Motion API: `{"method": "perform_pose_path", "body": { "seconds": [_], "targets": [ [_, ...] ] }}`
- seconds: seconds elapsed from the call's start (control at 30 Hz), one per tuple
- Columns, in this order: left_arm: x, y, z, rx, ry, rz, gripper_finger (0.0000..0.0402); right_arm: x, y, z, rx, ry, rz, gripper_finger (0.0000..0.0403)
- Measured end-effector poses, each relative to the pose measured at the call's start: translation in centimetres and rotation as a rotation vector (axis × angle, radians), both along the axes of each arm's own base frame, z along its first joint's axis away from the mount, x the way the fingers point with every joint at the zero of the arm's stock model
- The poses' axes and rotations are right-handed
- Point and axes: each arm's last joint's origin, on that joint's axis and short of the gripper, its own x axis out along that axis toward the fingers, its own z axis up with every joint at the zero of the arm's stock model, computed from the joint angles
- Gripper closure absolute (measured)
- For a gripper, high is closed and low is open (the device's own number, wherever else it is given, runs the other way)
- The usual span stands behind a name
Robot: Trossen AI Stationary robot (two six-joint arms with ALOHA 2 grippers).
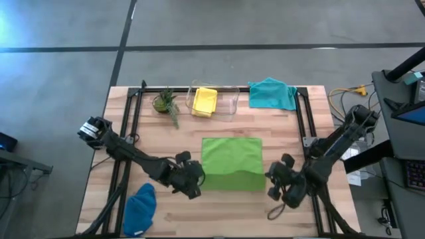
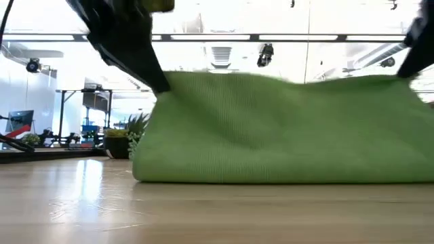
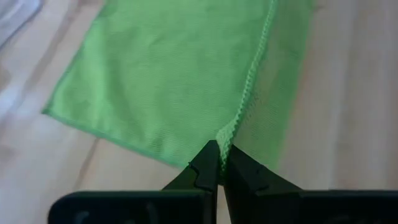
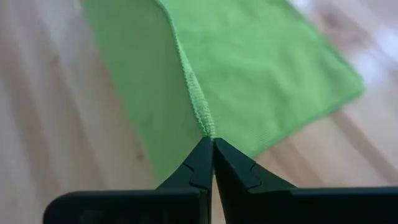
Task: Fold microfiber towels
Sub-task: Fold the green towel
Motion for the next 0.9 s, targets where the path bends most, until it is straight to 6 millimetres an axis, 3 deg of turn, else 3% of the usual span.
{"method": "perform_pose_path", "body": {
  "seconds": [0.23, 0.47, 0.9],
  "targets": [
    [0.7, 3.5, -1.3, 0.047, 0.051, 0.068, 0.0401, 0.3, -3.7, -0.1, -0.012, 0.0, -0.086, 0.0394],
    [1.8, 7.1, -1.2, 0.116, 0.084, 0.069, 0.0401, 1.0, -6.6, -0.5, -0.025, 0.021, -0.13, 0.0394],
    [2.8, 12.7, -1.3, 0.144, 0.11, 0.119, 0.0402, 2.3, -11.2, -3.0, -0.024, 0.084, -0.216, 0.0394]
  ]
}}
